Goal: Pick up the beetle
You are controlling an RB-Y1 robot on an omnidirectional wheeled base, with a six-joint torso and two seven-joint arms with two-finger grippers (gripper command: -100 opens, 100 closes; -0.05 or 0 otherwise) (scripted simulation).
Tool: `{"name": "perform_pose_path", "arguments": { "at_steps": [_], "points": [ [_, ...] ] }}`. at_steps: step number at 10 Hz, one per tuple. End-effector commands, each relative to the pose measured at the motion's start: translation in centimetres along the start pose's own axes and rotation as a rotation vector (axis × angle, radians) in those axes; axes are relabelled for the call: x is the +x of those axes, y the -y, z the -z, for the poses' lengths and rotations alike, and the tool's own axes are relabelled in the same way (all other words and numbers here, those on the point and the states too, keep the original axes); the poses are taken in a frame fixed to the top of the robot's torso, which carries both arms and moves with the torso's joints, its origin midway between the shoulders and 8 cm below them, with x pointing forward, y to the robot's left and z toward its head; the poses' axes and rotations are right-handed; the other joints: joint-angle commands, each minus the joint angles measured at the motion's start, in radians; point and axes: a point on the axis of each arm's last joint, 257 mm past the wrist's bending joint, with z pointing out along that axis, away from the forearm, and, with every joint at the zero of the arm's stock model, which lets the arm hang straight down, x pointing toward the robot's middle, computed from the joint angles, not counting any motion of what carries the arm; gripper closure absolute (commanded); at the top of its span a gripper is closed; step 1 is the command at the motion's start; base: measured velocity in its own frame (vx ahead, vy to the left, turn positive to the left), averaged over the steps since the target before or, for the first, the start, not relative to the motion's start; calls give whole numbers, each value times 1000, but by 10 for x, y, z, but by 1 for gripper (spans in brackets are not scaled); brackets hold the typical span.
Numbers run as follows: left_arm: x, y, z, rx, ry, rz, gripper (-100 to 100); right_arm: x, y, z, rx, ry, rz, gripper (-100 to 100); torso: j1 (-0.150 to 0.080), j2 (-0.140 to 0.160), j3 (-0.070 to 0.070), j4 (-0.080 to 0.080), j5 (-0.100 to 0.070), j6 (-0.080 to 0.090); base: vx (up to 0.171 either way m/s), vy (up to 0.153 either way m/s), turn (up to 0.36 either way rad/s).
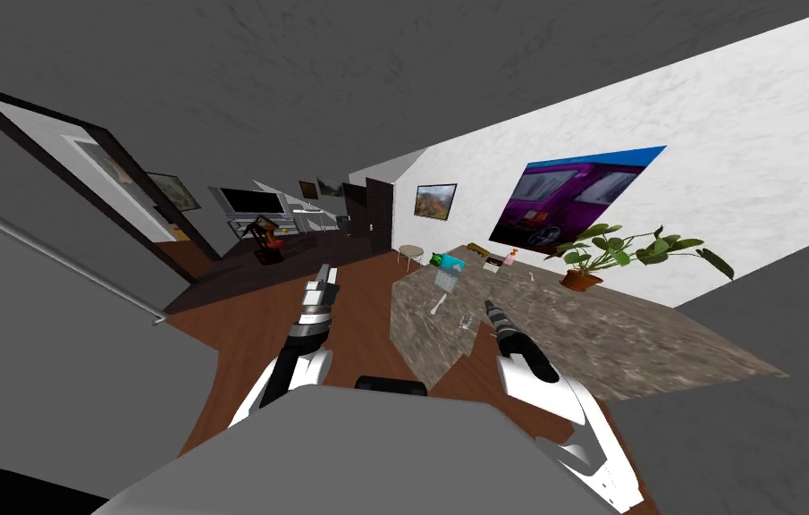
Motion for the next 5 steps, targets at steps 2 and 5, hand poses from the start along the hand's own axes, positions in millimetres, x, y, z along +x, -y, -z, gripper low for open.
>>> {"name": "perform_pose_path", "arguments": {
  "at_steps": [2, 5],
  "points": [
    [0, 0, 0, 0, 0, 0, 0, 8, 32, -2, 97, -38, 19, -100, 0, 0, 0, 0, 0, 1, 23, -14, 199],
    [0, 0, 0, 0, 0, 0, 0, 17, 57, 1, 177, -76, 28, -100, 0, 1, 0, 0, 0, 1, 18, -11, 122]
  ]
}}
